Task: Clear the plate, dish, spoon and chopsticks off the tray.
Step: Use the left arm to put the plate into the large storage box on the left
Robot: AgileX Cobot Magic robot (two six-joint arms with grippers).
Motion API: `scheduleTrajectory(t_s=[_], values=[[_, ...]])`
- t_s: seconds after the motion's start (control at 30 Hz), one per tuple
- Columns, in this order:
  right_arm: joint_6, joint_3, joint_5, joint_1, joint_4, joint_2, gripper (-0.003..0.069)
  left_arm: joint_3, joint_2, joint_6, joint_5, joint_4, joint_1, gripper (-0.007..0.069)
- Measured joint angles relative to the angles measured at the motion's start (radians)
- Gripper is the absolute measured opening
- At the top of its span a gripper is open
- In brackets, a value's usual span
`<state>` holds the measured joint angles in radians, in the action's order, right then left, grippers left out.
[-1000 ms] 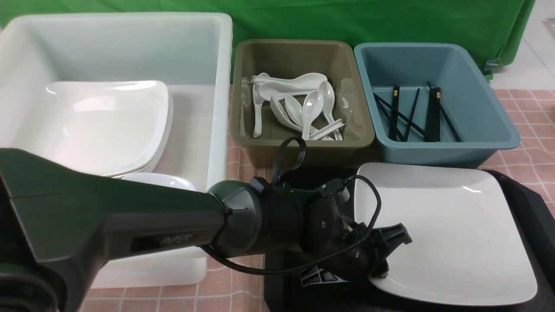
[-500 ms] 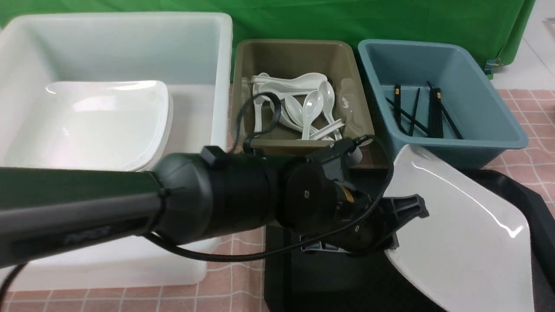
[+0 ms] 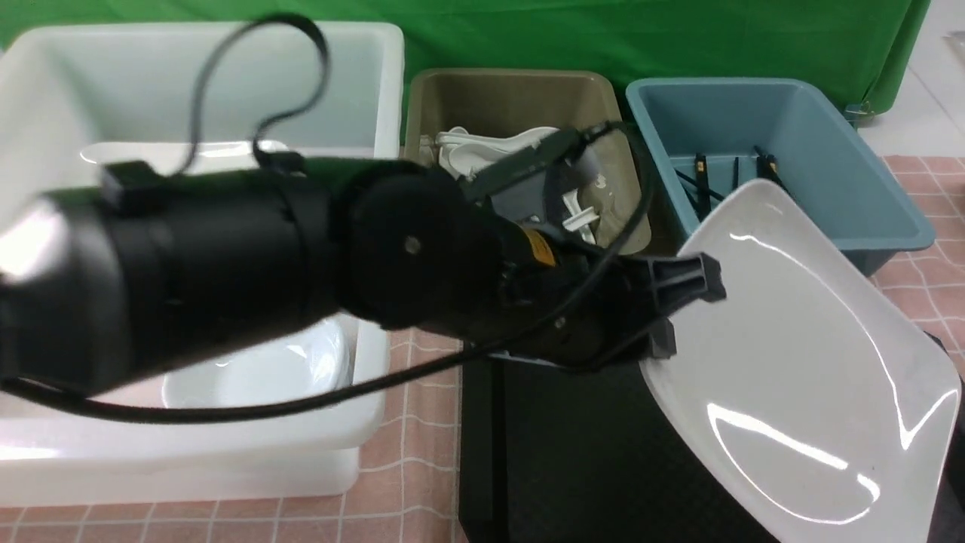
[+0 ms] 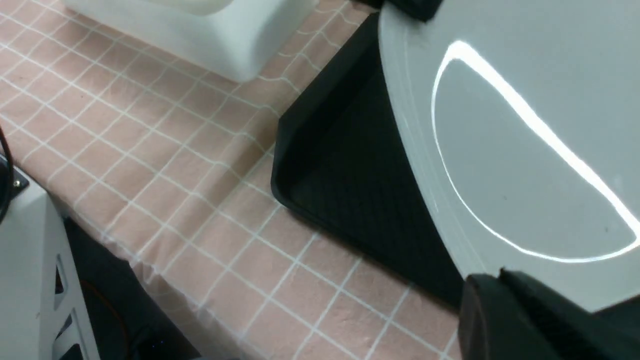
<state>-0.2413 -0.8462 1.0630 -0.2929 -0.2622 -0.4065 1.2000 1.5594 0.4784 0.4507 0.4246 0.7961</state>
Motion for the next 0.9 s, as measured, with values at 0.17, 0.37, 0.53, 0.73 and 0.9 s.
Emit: scheduleTrajectory(t_s=[0.17, 0.37, 0.53, 0.73, 0.9], values=[[-0.001, 0.0, 0.001, 0.0, 0.038, 0.0, 0.0074, 0.0, -0.124, -0.009, 0.016, -0.006, -0.118, 0.0024], [-0.001, 0.0, 0.001, 0.0, 0.057, 0.0, 0.0074, 0.0, -0.308, -0.059, 0.068, -0.008, -0.443, 0.0024], [-0.001, 0.0, 0.001, 0.0, 0.059, 0.0, 0.0074, 0.0, -0.374, -0.15, 0.197, -0.005, -0.821, 0.0024], [0.001, 0.0, 0.001, 0.0, 0.06, 0.0, 0.0074, 0.0, -0.325, -0.395, 0.317, 0.145, -1.203, 0.0025], [0.0, 0.0, 0.001, 0.0, 0.06, 0.0, 0.0074, 0.0, -0.209, -0.508, 0.298, 0.24, -1.309, 0.0025]])
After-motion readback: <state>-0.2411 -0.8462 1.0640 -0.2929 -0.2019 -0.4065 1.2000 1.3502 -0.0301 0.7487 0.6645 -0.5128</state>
